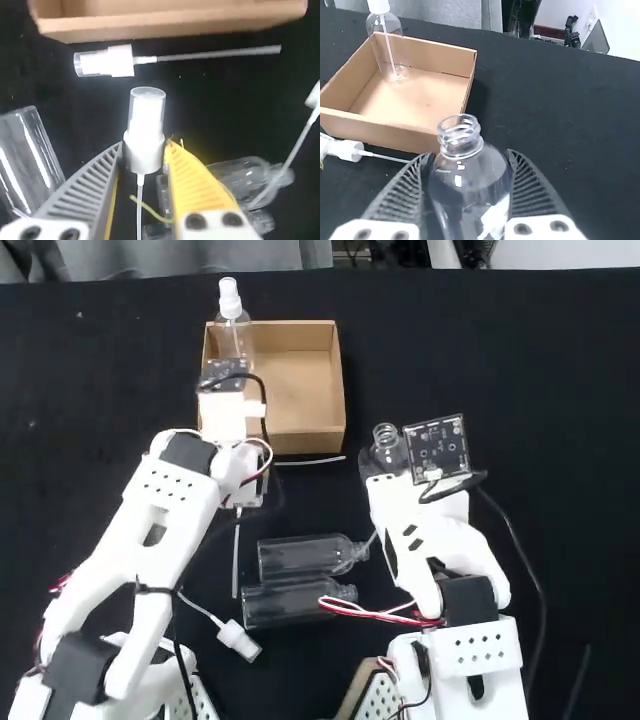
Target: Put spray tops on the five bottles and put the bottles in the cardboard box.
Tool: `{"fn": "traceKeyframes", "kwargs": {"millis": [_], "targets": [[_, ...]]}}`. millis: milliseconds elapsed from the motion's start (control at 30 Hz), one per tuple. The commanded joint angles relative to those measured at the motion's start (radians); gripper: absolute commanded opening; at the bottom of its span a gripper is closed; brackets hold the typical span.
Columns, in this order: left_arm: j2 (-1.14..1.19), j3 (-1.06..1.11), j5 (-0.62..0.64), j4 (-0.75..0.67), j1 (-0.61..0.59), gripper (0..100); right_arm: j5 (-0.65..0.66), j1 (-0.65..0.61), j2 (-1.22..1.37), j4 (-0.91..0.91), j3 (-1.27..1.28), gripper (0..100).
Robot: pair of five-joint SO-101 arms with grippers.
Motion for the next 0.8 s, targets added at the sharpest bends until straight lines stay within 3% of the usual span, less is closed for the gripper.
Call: {"fn": "traceKeyframes", "kwargs": {"millis": [0, 200, 400, 567, 767], "targets": [[-0.103, -0.016, 0.130, -0.017, 0.002, 3, -0.043, 0.017, -0.028, -0.035, -0.019, 4.1], [-0.175, -0.015, 0.143, -0.017, -0.071, 3, -0.121, -0.017, -0.030, -0.037, -0.035, 4.3], [-0.219, -0.015, 0.144, -0.017, -0.122, 3, -0.117, -0.074, -0.030, -0.037, -0.031, 4.3], [-0.265, -0.013, 0.238, -0.014, -0.128, 3, -0.118, -0.089, -0.039, -0.035, -0.030, 4.0], [-0.345, 0.042, 0.247, -0.069, -0.194, 3, -0.110, -0.092, -0.177, -0.037, 0.025, 3.9]]}}
